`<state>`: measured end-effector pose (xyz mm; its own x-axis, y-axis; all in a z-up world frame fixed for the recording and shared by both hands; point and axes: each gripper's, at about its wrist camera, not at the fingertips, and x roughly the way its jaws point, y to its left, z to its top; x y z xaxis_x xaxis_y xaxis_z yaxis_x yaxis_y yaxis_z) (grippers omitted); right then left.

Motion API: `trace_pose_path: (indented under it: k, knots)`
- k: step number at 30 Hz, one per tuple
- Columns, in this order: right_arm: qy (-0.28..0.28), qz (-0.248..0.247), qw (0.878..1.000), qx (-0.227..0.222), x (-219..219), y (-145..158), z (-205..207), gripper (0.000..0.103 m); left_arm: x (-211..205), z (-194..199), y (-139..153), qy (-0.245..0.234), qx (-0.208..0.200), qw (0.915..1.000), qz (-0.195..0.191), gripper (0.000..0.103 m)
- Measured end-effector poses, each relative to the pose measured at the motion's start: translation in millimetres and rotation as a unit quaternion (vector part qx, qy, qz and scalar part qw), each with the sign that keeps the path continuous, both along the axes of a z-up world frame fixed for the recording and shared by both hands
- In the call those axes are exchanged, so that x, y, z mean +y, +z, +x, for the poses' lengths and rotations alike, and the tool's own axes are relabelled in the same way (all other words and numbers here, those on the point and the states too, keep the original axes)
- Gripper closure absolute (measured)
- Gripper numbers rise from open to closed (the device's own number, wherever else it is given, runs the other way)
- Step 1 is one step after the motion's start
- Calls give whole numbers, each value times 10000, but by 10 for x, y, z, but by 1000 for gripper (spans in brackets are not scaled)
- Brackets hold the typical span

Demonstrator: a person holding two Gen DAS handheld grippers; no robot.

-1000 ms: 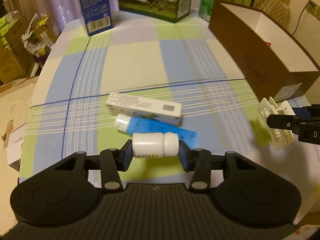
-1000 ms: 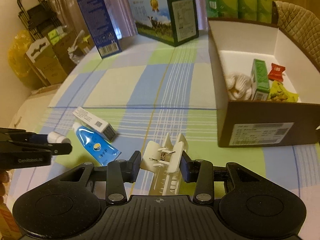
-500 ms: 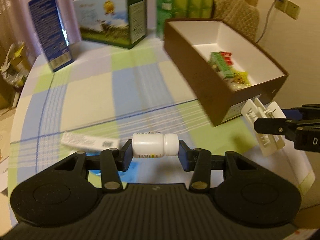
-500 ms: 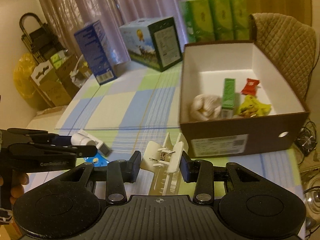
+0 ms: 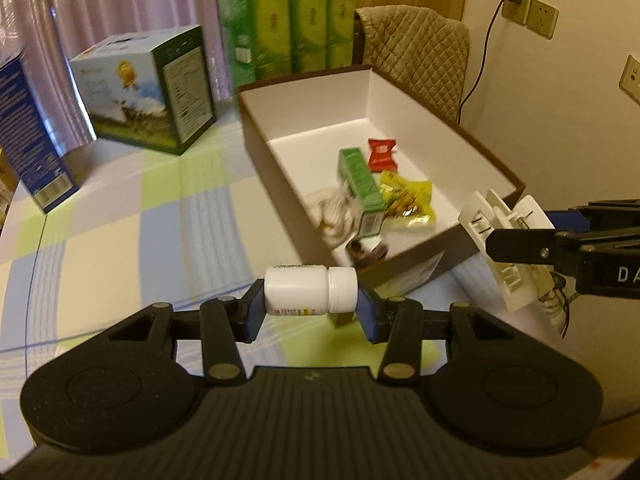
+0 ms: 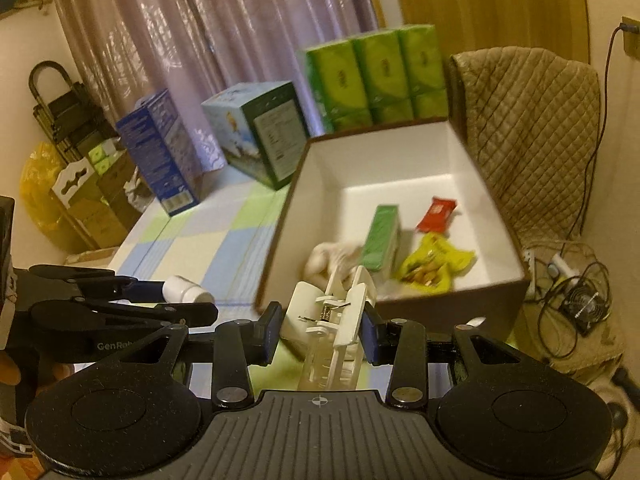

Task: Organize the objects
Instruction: 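Carry the pill bottle and white clip over the brown box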

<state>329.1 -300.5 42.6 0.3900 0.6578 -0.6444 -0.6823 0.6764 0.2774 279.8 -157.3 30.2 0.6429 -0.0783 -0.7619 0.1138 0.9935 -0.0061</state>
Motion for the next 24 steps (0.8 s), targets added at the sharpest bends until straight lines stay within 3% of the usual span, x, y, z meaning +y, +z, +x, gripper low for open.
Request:
trace_pose_path:
  k: [10,24]
  knots:
    - [69,14,9999,111,-91,-37,735,65,-335,659,-14,31,-3,10000,52,61]
    - [219,-281,9988,343,422,-371,1799,65,-445,1783,-241,171,300,9988,353,61]
